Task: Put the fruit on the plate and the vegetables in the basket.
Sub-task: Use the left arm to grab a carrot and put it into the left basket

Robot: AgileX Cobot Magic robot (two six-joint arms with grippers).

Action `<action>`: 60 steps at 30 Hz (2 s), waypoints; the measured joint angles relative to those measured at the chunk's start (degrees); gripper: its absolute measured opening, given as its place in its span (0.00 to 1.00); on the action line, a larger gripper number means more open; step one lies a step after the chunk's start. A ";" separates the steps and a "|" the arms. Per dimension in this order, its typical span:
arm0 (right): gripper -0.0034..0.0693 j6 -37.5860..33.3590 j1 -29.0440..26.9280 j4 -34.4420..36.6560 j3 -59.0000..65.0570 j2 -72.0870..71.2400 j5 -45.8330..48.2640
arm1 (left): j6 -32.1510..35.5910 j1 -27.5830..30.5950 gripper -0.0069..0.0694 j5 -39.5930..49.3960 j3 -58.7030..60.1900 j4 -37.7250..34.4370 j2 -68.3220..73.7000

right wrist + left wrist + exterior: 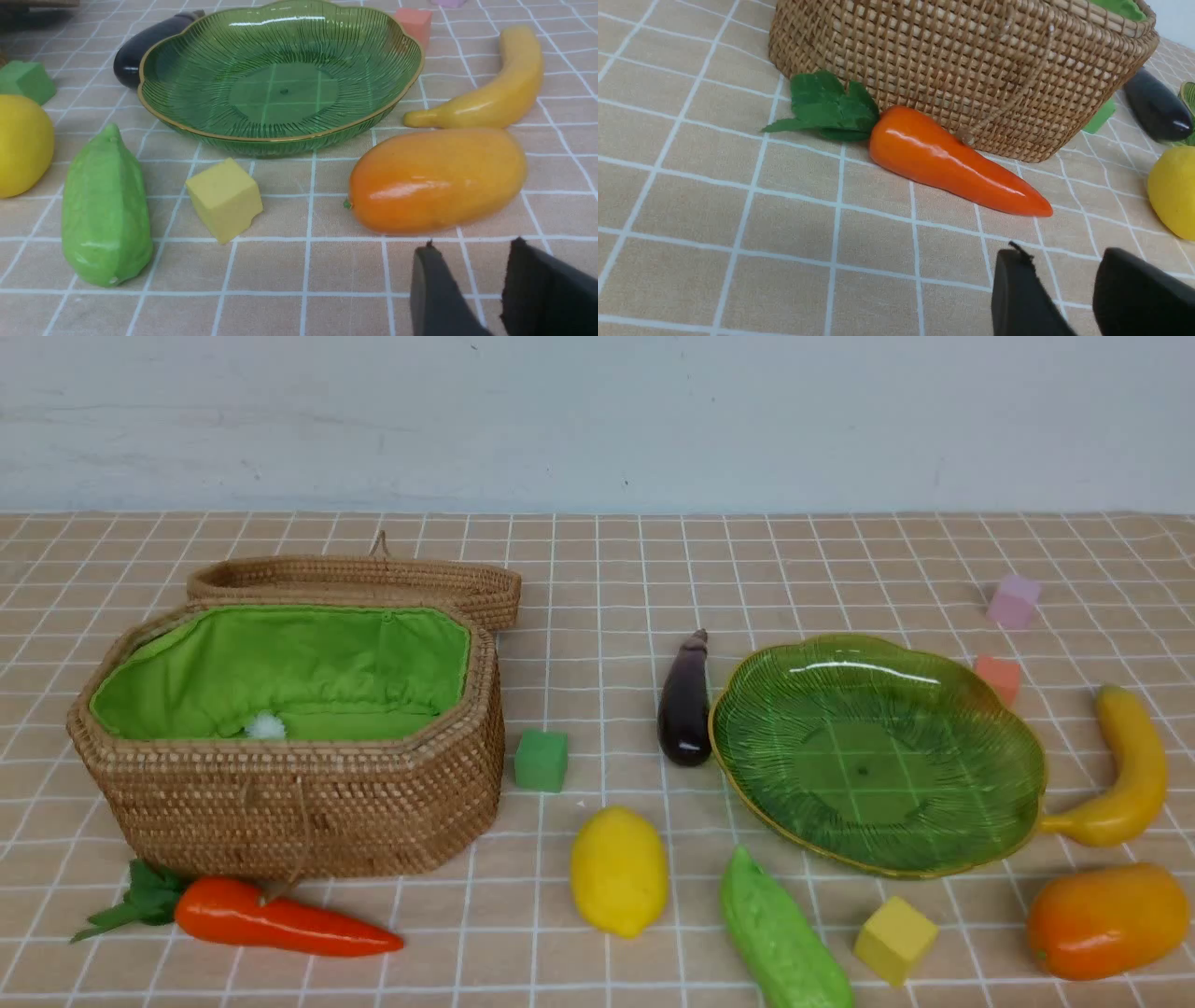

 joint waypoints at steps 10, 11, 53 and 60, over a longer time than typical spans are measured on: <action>0.38 0.00 0.00 0.00 0.00 0.00 0.00 | 0.00 0.10 0.40 0.11 0.00 0.00 0.00; 0.38 0.00 0.00 0.00 0.00 0.00 0.00 | 0.00 0.10 0.40 0.11 0.00 0.00 0.00; 0.38 7.57 0.00 16.84 0.67 0.00 -8.79 | 23.29 -1.95 0.07 19.95 -34.99 -12.94 44.78; 0.38 9.96 0.00 34.96 0.67 0.00 -15.86 | 35.18 -1.95 0.07 22.20 -35.86 -19.28 46.42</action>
